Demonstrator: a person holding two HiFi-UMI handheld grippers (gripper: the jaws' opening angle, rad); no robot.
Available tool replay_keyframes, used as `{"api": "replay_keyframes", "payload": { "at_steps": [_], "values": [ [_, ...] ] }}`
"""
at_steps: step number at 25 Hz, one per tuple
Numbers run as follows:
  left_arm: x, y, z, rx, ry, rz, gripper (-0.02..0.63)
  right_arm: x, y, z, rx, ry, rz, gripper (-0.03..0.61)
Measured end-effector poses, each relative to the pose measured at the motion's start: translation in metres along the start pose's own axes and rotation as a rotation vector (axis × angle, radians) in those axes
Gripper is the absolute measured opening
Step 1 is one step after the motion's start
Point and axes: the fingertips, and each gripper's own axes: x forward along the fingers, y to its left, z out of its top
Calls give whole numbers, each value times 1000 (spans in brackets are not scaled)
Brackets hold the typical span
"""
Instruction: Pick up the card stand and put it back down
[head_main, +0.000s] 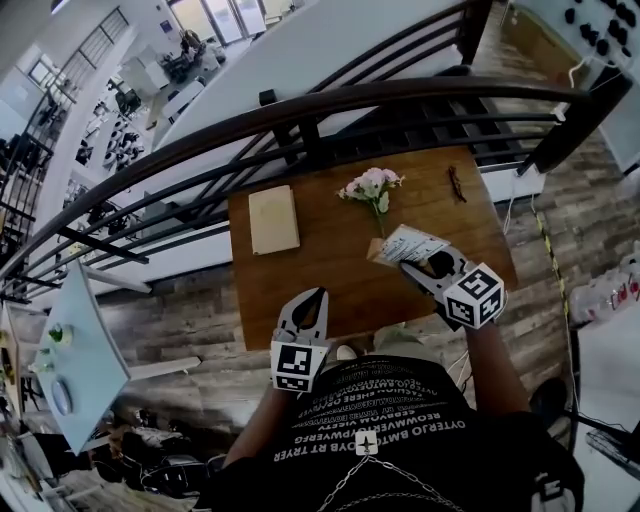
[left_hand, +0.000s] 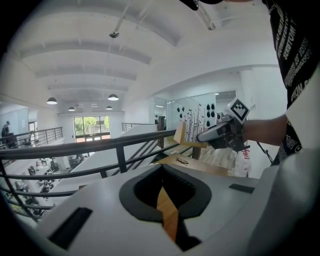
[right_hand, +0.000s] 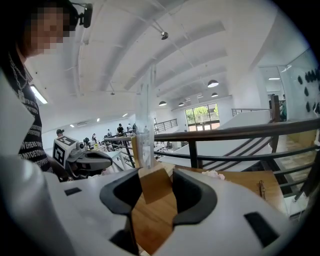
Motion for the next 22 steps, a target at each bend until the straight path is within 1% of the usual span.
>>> {"api": "replay_keyframes", "payload": {
  "at_steps": [9,22],
  "values": [
    [1,1,-10,-12,20,12,20,29,-7,-47,80,66,21,186],
    [6,7,-18,-32,44,35,20,61,-31,-120,139,189,9,186]
  ]
}}
